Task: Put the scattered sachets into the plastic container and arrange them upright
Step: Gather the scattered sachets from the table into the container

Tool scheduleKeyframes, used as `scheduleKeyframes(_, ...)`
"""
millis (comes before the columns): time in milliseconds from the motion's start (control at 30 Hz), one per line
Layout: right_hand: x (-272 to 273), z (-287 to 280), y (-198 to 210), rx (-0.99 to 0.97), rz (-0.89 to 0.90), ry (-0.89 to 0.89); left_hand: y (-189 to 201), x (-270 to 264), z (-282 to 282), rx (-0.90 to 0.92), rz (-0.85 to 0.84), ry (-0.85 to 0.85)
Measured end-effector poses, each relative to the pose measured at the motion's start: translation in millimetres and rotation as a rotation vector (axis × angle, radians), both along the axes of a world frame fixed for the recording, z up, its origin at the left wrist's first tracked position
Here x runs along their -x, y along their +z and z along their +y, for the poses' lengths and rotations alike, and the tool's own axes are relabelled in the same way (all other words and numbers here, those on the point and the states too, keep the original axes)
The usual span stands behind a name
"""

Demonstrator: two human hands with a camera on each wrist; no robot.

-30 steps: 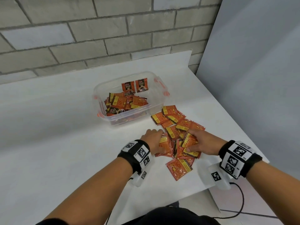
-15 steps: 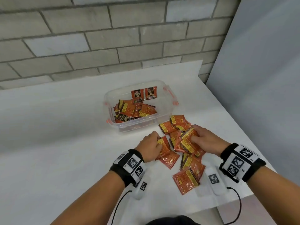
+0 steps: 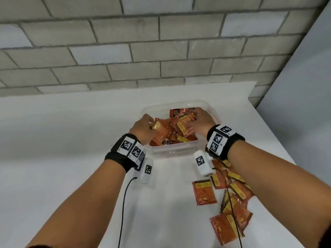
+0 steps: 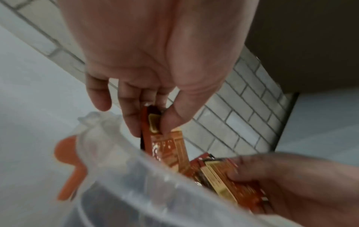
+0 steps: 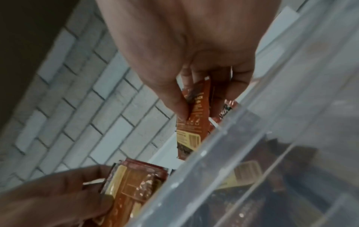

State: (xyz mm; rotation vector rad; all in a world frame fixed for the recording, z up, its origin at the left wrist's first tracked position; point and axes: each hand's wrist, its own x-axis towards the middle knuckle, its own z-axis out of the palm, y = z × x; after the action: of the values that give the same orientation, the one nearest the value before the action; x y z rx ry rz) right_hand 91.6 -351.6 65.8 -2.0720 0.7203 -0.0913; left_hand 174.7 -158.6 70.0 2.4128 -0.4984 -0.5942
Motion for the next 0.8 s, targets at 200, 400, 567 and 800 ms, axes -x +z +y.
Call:
scheduleKeyframes(200,-29.0,7.7,-14.4,0.275,0.184,0.145,-12.6,9.2,-18.1,-0.479,-0.334,-0.18)
scheduleKeyframes(400,-18.2,4.2,-11.5,0.353,0.173,0.184,-16.1,22.3,-6.1,-0.218,-0.414,-0.127)
scheduleKeyframes(567,39.4,-7.7,9.0,0.25,-0.073,0.104,-19.3,56.1,4.2,0.079,-0.589,-0.169)
scheduleKeyframes(800,144.4,-67.4,-21.8,0.231,-0.06,-0.212,-39.6,122.4,-17.1,-0.042,-0.255,-0.572)
